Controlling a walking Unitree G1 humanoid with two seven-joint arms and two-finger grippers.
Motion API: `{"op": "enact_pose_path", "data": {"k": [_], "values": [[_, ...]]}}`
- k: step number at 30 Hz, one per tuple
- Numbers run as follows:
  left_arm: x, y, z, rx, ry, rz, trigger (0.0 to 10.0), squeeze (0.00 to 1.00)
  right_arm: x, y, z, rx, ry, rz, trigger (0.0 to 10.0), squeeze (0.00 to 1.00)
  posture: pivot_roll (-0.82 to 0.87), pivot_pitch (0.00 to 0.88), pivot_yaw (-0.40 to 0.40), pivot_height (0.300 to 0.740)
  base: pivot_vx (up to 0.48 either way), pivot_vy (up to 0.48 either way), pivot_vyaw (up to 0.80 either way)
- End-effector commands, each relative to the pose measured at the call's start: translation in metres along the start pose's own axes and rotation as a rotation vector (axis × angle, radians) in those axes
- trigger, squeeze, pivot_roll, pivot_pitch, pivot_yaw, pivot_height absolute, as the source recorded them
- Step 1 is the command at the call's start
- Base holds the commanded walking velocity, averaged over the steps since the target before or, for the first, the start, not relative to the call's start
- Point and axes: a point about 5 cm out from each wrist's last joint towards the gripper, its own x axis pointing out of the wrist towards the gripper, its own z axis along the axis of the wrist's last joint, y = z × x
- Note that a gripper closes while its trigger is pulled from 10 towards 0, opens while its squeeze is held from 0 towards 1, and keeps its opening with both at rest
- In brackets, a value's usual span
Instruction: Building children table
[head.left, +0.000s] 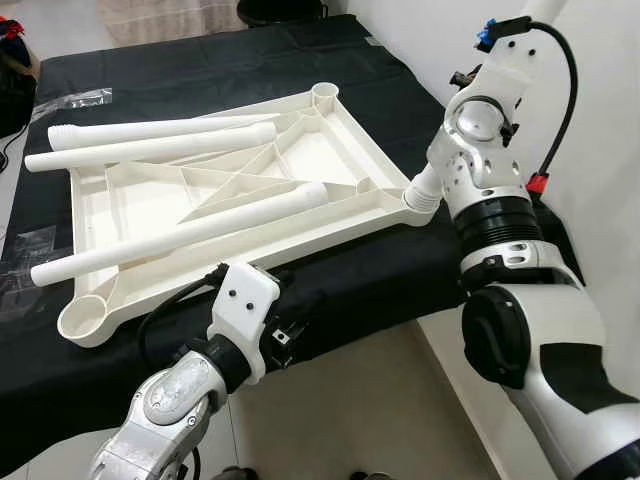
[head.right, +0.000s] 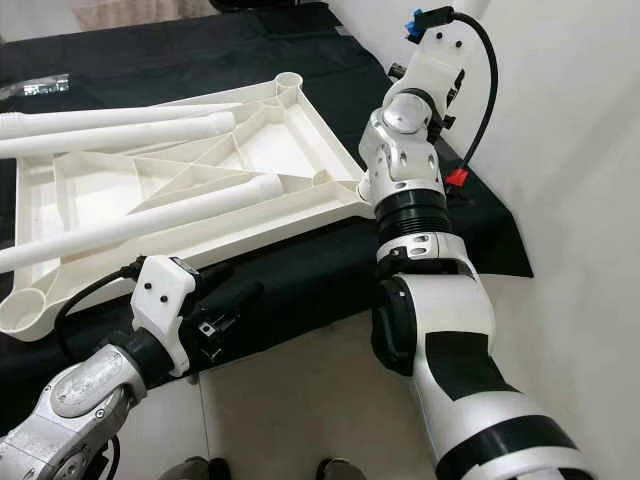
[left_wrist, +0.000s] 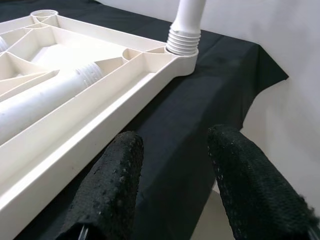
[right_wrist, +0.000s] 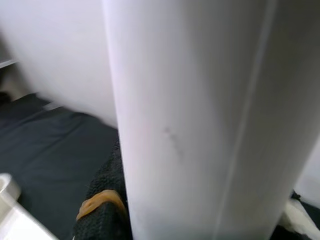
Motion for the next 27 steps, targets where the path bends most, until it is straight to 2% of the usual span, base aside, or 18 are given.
{"op": "enact_pose_path", "data": {"k": [1,4,7,13,15,18,20,22,23,25,27], "values": [[0.0,0.001,-0.003,0.003,0.008,0.009,10.0,0.0,-0.004,-0.005,-0.034,-0.082,0.108,-0.08,10.0,0.0,0.09,0.171,-0.064,0.74,0.0,0.0,0.0],[0.001,0.001,-0.002,0.004,0.003,0.014,10.0,0.0,-0.012,0.004,-0.028,-0.073,0.056,-0.12,10.0,0.0,0.09,0.175,-0.07,0.74,0.0,0.0,0.0],[0.001,0.001,-0.002,0.005,0.002,0.015,10.0,0.0,-0.014,0.007,-0.027,-0.077,0.049,-0.127,10.0,0.0,0.08,0.176,-0.07,0.74,0.0,0.0,0.0],[0.002,0.001,-0.001,0.005,-0.003,0.02,10.0,0.0,-0.029,0.021,-0.027,-0.145,0.003,-0.124,10.0,0.0,0.08,0.181,-0.08,0.74,0.0,0.0,0.0],[0.002,0.0,-0.001,0.004,-0.007,0.025,10.0,0.0,-0.042,0.03,-0.034,-0.189,-0.005,-0.121,10.0,0.0,0.07,0.175,-0.084,0.74,0.0,0.0,0.0],[0.002,0.0,-0.001,0.003,-0.009,0.026,10.0,0.0,-0.049,0.034,-0.039,-0.198,0.01,-0.11,10.0,0.0,0.07,0.175,-0.084,0.74,0.0,0.0,0.0],[0.002,0.0,-0.001,0.002,-0.009,0.026,10.0,0.0,-0.054,0.037,-0.045,-0.204,0.039,-0.093,10.0,0.0,0.07,0.175,-0.084,0.74,0.0,0.0,0.0],[0.003,-0.001,-0.001,0.003,-0.01,0.023,10.0,0.0,-0.066,0.045,-0.067,-0.211,0.174,0.036,10.0,0.0,0.07,0.171,-0.085,0.74,0.0,0.0,0.0],[0.003,-0.001,-0.001,0.003,-0.01,0.023,10.0,0.0,-0.066,0.045,-0.067,-0.211,0.174,0.036,10.0,0.0,0.07,0.171,-0.085,0.74,0.0,0.0,0.0],[0.003,0.001,-0.002,0.008,-0.009,0.027,10.0,0.0,-0.076,0.053,-0.088,-0.176,0.329,0.237,10.0,0.0,0.07,0.171,-0.085,0.74,0.0,0.0,0.0],[0.003,0.001,-0.002,0.008,-0.009,0.027,10.0,0.0,-0.076,0.053,-0.088,-0.176,0.329,0.237,10.0,0.0,0.07,0.171,-0.085,0.74,0.0,0.0,0.0]]}}
